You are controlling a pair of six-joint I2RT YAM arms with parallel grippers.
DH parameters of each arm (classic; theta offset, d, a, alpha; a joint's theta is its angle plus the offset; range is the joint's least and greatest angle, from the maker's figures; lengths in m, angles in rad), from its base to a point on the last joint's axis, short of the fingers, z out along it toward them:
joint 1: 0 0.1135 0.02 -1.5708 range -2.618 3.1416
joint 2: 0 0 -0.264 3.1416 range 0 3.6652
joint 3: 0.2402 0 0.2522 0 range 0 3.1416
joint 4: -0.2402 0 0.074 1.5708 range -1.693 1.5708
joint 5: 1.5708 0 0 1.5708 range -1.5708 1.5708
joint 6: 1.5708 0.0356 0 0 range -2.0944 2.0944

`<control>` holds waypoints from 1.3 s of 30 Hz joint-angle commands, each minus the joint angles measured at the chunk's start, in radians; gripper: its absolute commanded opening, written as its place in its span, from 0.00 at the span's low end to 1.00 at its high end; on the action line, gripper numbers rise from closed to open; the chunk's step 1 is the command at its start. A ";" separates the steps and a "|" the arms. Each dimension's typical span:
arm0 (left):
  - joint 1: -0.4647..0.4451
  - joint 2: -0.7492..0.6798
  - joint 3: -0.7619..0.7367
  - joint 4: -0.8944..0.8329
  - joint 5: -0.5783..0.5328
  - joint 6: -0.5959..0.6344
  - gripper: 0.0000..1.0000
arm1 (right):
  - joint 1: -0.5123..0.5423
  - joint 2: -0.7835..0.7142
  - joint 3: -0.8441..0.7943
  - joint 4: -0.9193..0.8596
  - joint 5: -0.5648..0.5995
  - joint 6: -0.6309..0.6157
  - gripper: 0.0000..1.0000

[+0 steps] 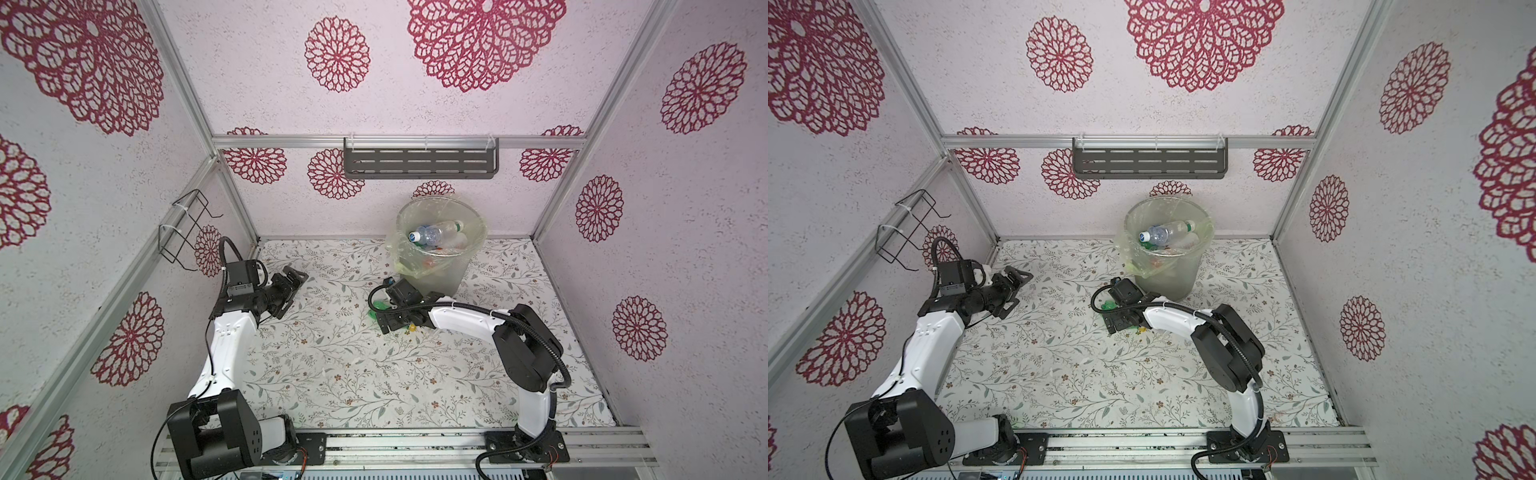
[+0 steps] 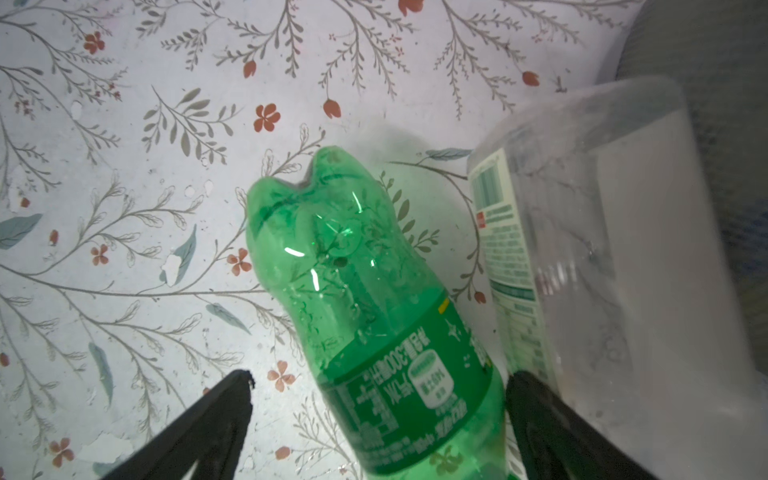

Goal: Throw the plastic bottles in the bin
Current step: 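Lower the right gripper onto the green yellow-capped soda bottle and close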

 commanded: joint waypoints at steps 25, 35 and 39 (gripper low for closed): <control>0.016 -0.037 -0.035 -0.012 0.008 0.016 0.97 | 0.029 0.059 -0.005 0.068 0.037 -0.001 0.79; 0.017 -0.034 -0.039 0.004 0.012 0.010 0.97 | 0.045 0.036 -0.035 0.088 0.036 0.024 0.56; 0.016 -0.037 -0.045 0.008 0.010 0.007 0.97 | 0.059 0.009 -0.056 0.099 0.029 0.042 0.55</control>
